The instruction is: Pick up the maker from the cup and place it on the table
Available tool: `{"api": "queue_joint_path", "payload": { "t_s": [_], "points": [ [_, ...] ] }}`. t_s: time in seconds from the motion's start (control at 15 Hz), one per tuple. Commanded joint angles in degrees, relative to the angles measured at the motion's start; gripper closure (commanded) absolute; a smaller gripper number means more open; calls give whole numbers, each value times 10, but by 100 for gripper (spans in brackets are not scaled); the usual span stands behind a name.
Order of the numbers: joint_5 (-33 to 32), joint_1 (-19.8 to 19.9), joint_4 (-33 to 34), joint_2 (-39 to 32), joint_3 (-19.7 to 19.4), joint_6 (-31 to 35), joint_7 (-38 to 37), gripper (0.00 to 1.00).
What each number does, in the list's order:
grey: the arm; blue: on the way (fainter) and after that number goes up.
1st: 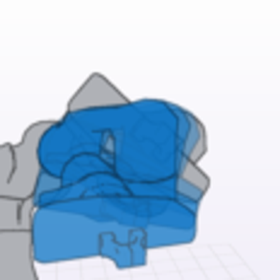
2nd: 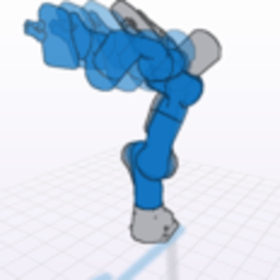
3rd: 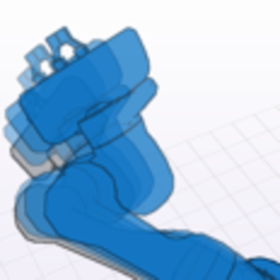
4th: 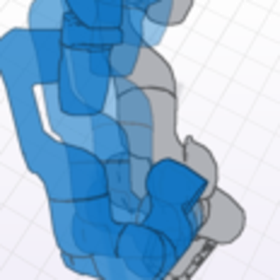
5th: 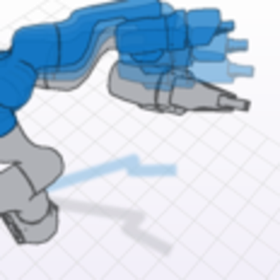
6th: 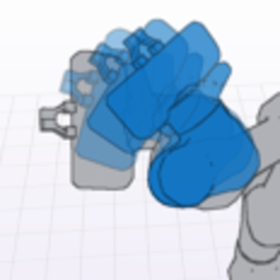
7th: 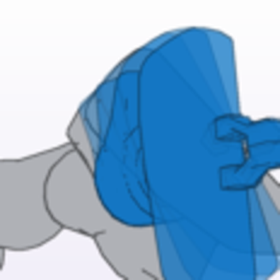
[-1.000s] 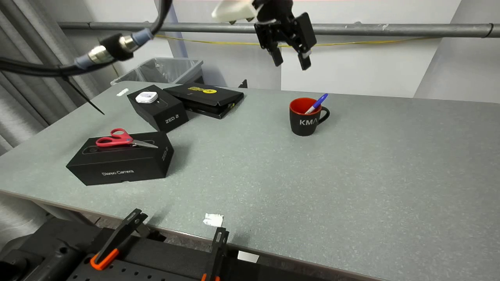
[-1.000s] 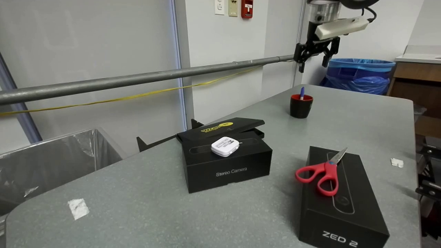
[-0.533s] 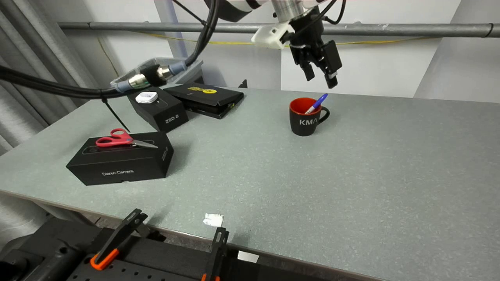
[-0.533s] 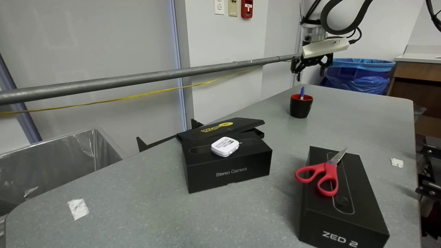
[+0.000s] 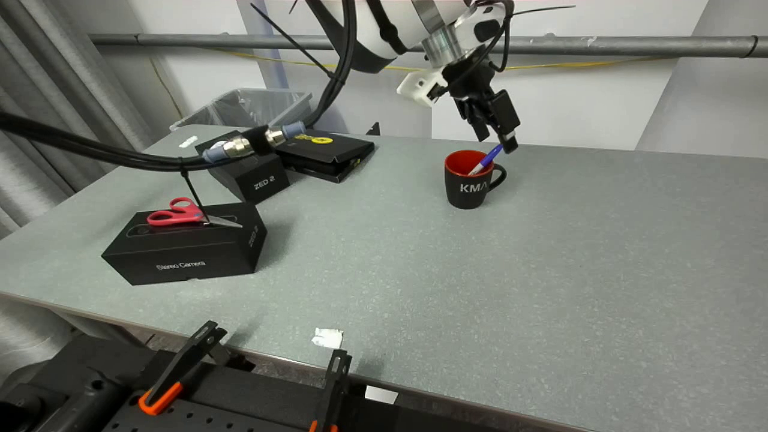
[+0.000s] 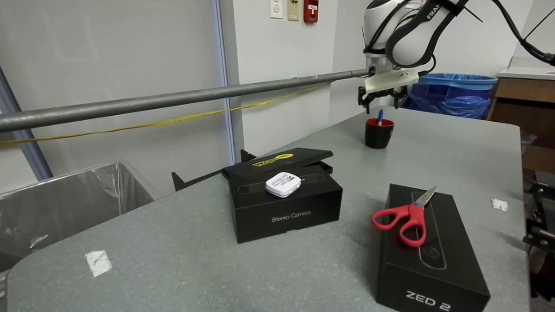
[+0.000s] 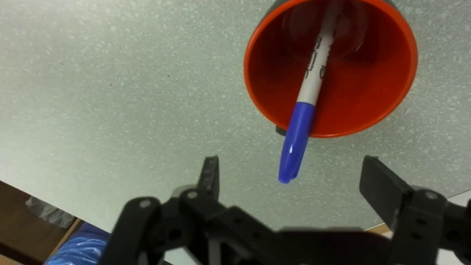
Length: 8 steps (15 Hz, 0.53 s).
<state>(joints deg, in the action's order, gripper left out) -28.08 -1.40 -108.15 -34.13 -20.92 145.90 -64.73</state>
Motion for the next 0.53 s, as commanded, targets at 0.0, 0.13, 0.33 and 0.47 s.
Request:
{"api": "queue_joint_path", "payload": {
  "t_s": [0.0, 0.13, 0.33, 0.47],
  "points": [
    [-12, -22, 16, -21, -28, 13, -30, 0],
    [-13, -26, 16, -22, -36, 13, -34, 0],
    [-10, -27, 18, -24, -40, 14, -35, 31],
    [-9, -28, 20, -27, -39, 12, -37, 39]
  ]
}}
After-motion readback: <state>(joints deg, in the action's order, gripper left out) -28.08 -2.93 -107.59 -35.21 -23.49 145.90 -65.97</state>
